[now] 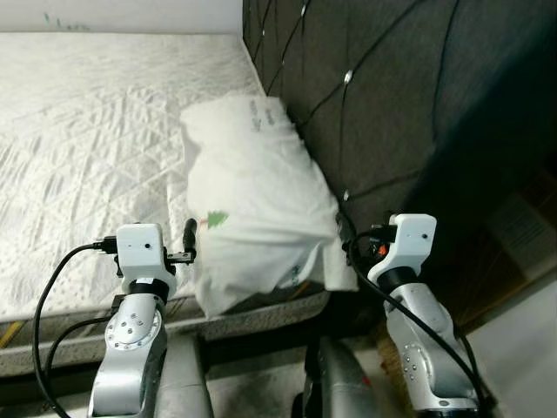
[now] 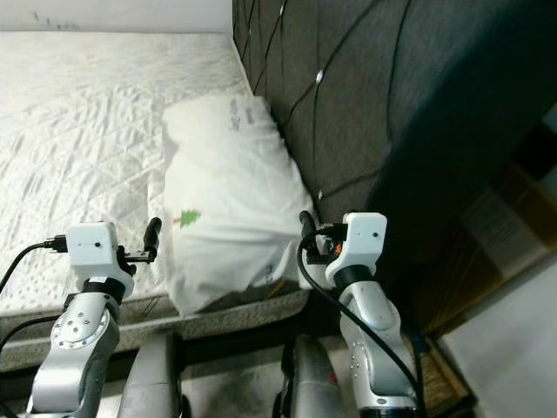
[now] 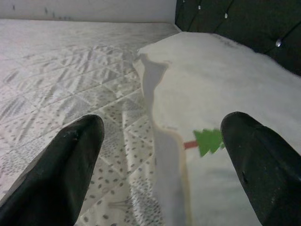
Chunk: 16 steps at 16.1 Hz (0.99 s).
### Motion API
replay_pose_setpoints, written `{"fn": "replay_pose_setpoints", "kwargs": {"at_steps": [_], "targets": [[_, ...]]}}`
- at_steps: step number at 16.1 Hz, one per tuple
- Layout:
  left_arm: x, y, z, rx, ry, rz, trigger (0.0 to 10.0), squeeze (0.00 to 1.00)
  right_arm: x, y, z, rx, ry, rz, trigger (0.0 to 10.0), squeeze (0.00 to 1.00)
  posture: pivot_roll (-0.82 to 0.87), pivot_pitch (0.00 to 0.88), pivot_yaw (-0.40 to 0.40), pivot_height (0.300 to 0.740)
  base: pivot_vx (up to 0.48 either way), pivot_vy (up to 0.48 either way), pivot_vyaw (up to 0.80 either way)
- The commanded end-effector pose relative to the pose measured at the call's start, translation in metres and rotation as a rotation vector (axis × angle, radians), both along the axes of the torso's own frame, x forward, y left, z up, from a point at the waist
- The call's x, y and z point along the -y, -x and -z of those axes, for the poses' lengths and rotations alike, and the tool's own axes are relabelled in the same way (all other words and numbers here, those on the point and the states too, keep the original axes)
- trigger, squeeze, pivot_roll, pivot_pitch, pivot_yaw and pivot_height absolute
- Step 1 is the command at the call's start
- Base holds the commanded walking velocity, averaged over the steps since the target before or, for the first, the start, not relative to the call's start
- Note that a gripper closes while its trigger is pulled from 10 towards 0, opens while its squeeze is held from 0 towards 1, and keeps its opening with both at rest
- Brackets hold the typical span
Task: Clean up the room
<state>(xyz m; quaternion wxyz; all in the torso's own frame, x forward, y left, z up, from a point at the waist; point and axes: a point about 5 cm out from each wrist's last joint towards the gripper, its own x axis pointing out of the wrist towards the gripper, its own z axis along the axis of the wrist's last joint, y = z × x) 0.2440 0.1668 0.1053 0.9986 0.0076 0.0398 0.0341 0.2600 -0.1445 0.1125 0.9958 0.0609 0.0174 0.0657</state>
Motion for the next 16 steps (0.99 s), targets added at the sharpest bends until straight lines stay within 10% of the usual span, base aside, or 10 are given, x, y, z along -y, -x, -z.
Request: {"fn": "replay_pose_setpoints", "kwargs": {"at_steps": [1,16], "targets": [[0.0005,-0.0010,-0.0024,0.006,-0.001,-0.001,10.0,0.00,0.0044,-0.0028,-0.0048,0.011,0.007,0.020,10.0,0.00,0.01,0.015,-0.075,0.677,0.000,0.000,0.00],[0.0019,-0.0065,-0.0048,0.011,0.022,0.014,10.0,0.00,0.0072,-0.0079,-0.0060,0.009,0.008,0.030,10.0,0.00,0.01,0.014,-0.073,0.740,0.000,0.021,0.00]]}}
